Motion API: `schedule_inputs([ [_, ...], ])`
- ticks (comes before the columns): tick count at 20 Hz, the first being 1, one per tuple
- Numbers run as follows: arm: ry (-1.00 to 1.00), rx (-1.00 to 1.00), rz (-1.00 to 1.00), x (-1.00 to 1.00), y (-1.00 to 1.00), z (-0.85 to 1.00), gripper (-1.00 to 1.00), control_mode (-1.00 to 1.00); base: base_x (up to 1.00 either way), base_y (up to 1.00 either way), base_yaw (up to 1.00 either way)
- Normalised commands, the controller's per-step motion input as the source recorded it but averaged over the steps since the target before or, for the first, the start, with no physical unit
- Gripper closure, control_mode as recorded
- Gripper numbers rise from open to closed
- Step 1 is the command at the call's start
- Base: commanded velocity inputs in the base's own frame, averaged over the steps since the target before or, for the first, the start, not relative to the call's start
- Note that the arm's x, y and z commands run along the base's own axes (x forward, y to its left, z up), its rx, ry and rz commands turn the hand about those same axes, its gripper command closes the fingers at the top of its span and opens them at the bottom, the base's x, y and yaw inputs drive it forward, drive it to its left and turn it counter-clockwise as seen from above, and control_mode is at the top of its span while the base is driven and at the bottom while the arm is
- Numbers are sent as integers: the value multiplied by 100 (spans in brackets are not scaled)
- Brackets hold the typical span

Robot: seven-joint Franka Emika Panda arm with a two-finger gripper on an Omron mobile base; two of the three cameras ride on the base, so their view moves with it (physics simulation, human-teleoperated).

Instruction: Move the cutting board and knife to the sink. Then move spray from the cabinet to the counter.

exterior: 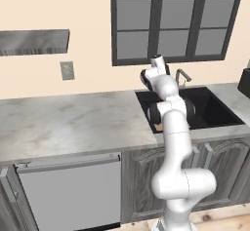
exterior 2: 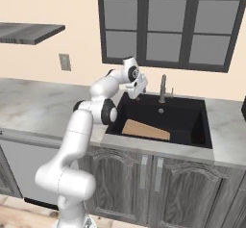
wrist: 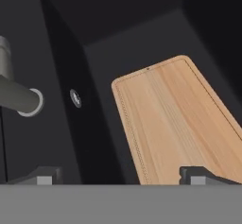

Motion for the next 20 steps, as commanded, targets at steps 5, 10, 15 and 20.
schedule_inputs([
  [5,2,0,0,0,0,1,-100,-100,0,0,0],
  [10,3,-1,-10,-64,30,13,-100,-100,0,0,0],
  [15,6,6,-11,-100,8,50,-100,-100,0,0,0],
  [20,-7,23,0,-100,-30,-13,-100,-100,0,0,0],
])
